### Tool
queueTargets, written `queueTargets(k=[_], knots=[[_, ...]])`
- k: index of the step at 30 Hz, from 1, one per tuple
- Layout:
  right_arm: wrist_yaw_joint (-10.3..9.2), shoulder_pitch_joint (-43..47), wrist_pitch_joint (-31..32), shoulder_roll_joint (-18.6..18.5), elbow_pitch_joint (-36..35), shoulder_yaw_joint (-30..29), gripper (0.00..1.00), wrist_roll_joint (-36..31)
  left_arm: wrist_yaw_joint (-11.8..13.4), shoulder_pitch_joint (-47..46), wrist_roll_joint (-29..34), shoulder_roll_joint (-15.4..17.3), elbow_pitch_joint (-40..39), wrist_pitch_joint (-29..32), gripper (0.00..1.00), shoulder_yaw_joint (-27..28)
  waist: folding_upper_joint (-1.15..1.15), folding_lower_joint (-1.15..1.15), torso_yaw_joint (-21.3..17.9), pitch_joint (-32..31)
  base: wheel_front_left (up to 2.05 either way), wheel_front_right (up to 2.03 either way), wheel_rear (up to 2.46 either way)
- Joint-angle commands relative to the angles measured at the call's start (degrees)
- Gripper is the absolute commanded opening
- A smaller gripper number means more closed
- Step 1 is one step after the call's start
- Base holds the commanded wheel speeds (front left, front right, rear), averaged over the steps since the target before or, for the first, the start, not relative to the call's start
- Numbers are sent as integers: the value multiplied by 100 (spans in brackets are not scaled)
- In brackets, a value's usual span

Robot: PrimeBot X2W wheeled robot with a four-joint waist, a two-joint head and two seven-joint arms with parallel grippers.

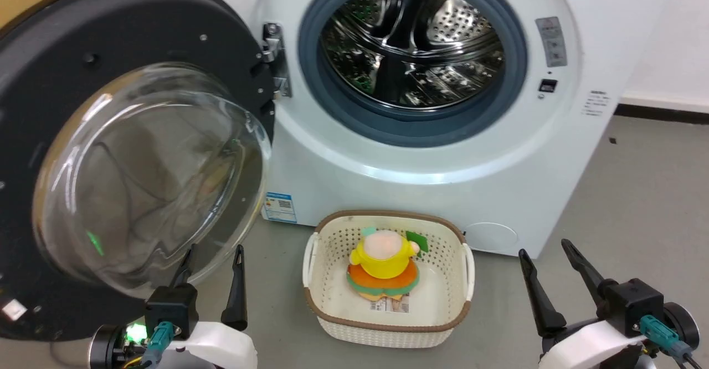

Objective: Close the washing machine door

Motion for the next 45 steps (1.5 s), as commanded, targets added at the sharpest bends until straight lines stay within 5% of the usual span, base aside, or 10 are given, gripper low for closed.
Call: queueTargets(k=[1,45], knots=[[1,77,-56,8,17,22,100,80,32,55,-42,13,-11,-62,100,-9,0,0,86,-19,0,0,0],[3,-351,-568,-189,427,765,100,533,357,349,-212,12,-397,-577,100,7,0,0,1282,79,0,0,0]])
